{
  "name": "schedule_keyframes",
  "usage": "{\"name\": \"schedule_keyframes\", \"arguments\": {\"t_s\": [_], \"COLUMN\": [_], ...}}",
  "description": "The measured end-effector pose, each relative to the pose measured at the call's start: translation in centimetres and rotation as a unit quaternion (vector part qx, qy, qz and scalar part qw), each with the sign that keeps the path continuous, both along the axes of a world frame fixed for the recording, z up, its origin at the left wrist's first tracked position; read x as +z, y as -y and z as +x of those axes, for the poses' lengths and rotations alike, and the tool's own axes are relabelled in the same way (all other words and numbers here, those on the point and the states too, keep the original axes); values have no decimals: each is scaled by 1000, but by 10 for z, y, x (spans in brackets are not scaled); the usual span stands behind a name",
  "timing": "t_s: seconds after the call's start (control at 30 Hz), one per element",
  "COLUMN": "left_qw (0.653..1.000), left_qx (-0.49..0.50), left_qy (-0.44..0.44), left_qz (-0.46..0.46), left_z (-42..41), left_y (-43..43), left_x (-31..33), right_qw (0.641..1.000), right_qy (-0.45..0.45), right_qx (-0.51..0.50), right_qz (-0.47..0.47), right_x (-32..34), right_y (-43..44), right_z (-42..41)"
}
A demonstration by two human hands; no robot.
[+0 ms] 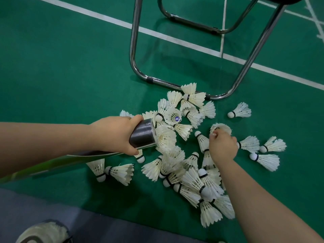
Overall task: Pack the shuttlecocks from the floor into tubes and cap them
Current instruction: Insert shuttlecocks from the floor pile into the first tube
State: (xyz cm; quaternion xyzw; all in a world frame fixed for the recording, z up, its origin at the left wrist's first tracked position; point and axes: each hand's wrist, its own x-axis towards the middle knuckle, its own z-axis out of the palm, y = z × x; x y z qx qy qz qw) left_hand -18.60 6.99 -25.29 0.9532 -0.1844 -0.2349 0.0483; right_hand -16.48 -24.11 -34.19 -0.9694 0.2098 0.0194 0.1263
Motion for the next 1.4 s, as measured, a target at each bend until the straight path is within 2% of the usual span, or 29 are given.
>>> {"name": "schedule_keyframes", "arguments": {"t_s": [0.13,0.23,0.47,0.53,0.63,0.73,0.83,0.93,1.03,1.13,1.3,1.4], "left_qw": [1000,1000,1000,1000,1000,1000,1000,1000,1000,1000,1000,1000], "left_qx": [1,0,-2,-2,-1,0,4,4,1,3,0,-2], "left_qy": [-6,-6,3,4,1,-3,-7,-10,-11,-14,-9,-3], "left_qz": [-1,-3,2,3,6,6,1,1,0,-2,0,-2], "left_z": [-1,-1,1,1,1,2,3,3,3,3,6,7], "left_y": [0,1,0,-2,-4,-2,-2,-3,-3,-6,-4,-2], "left_x": [-1,0,1,0,-1,0,0,-1,-2,-2,-2,0], "right_qw": [993,975,930,922,938,955,949,922,894,888,920,894], "right_qy": [76,126,113,124,138,72,-30,-133,-155,-84,72,139], "right_qx": [-65,-122,-187,-206,-179,-85,-8,5,-38,-73,-75,-95], "right_qz": [64,138,297,303,263,275,315,363,419,446,377,416], "right_x": [4,5,-2,1,6,5,2,0,1,5,18,31], "right_y": [-1,-5,-8,-10,-16,-30,-50,-72,-88,-89,-75,-75], "right_z": [1,2,7,7,3,-2,-2,2,8,10,3,-3]}}
